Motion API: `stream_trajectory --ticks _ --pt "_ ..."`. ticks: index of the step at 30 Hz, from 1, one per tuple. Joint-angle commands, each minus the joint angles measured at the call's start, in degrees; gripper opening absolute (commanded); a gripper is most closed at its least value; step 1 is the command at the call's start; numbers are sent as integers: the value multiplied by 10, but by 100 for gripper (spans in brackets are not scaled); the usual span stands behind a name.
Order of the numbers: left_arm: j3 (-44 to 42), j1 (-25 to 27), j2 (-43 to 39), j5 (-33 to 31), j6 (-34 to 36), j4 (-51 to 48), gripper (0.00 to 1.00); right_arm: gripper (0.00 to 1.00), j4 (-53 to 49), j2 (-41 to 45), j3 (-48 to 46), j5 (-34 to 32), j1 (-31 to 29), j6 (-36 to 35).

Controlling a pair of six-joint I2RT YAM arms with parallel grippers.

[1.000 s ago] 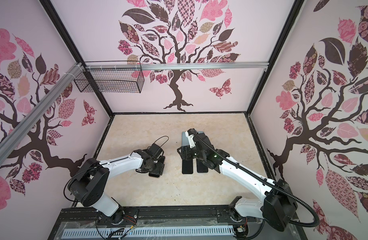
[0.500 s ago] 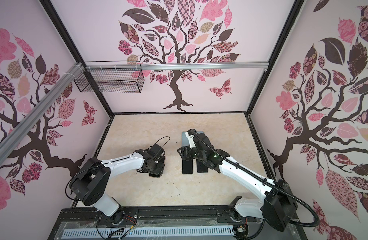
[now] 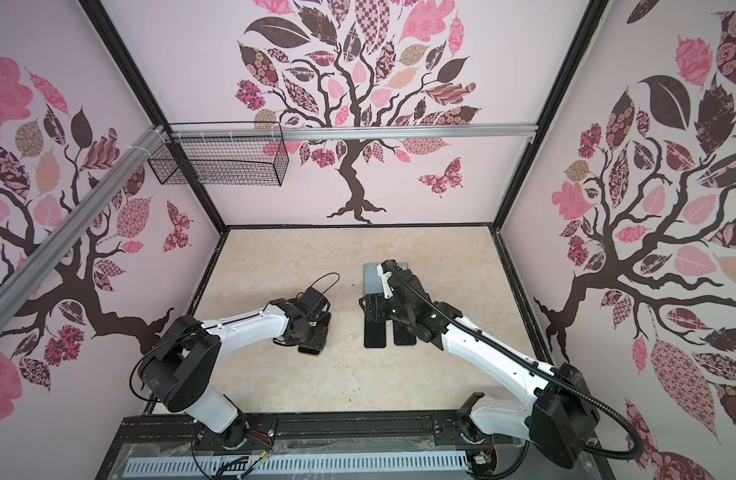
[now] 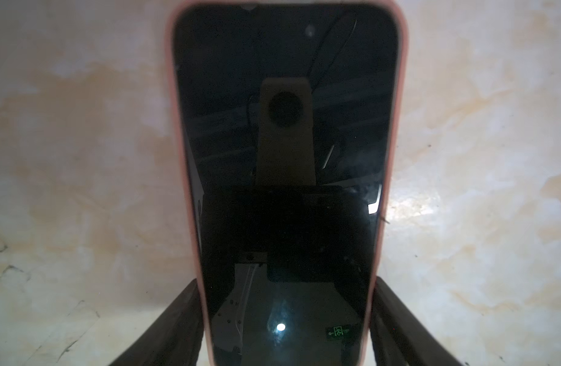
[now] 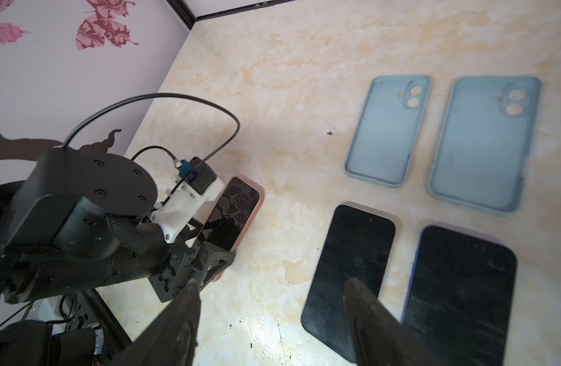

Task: Take the phone out of the phone case

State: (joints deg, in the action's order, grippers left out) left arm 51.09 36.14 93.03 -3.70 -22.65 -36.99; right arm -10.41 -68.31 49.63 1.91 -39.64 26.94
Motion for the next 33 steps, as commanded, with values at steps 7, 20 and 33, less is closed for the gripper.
stream_trajectory --ticks 7,20,33 --pt "-41 4 -94 15 16 73 21 99 77 67 -72 -47 28 56" --pt "-97 31 -200 44 66 214 0 96 68 -34 -29 193 70 60" --pt "-123 116 -238 7 180 287 0 95 -45 -70 70 228 74 -9"
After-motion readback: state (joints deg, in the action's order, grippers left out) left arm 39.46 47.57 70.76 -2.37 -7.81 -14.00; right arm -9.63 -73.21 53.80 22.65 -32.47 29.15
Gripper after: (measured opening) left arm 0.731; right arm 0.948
